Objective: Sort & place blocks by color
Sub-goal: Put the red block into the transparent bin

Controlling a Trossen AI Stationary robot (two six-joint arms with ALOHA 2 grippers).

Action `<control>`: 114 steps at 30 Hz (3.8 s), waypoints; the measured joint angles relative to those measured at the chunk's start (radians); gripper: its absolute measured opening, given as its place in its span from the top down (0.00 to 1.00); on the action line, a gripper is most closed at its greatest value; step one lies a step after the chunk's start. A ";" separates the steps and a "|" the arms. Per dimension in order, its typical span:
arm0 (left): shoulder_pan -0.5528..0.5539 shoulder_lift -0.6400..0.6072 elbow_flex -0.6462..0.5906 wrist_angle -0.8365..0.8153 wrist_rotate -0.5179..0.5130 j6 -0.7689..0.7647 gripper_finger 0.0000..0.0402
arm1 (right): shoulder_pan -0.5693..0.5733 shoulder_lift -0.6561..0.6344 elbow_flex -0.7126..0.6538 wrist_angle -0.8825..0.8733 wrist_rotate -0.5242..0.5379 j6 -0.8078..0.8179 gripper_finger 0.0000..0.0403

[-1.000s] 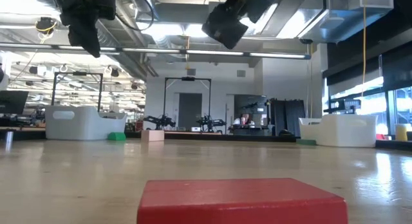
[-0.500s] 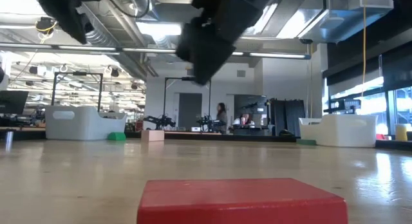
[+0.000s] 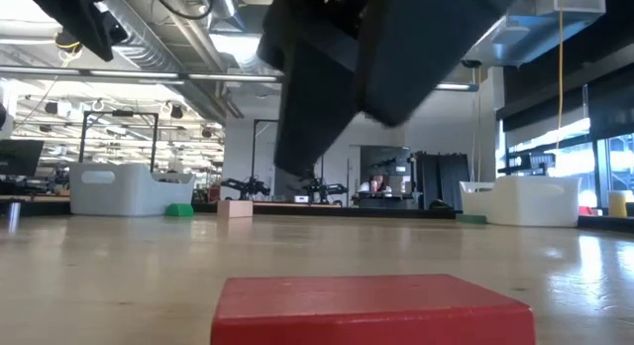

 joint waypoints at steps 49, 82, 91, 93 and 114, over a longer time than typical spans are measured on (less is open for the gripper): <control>0.000 -0.009 0.000 0.000 0.000 -0.244 0.73 | -0.021 0.108 0.007 -0.036 0.451 0.512 0.68; 0.000 -0.007 -0.001 0.154 -0.015 -0.750 0.73 | -0.313 0.109 0.382 0.121 0.820 -0.172 0.68; 0.000 -0.007 -0.001 0.234 0.069 -0.781 0.73 | -0.321 0.109 0.430 0.124 0.854 -0.301 0.68; 0.000 -0.006 -0.001 0.238 0.076 -0.783 0.73 | -0.323 0.109 0.430 0.131 0.854 -0.305 0.68; -0.078 0.156 -0.001 0.324 -0.009 -0.722 0.73 | -0.334 0.109 0.431 0.139 0.861 -0.308 0.68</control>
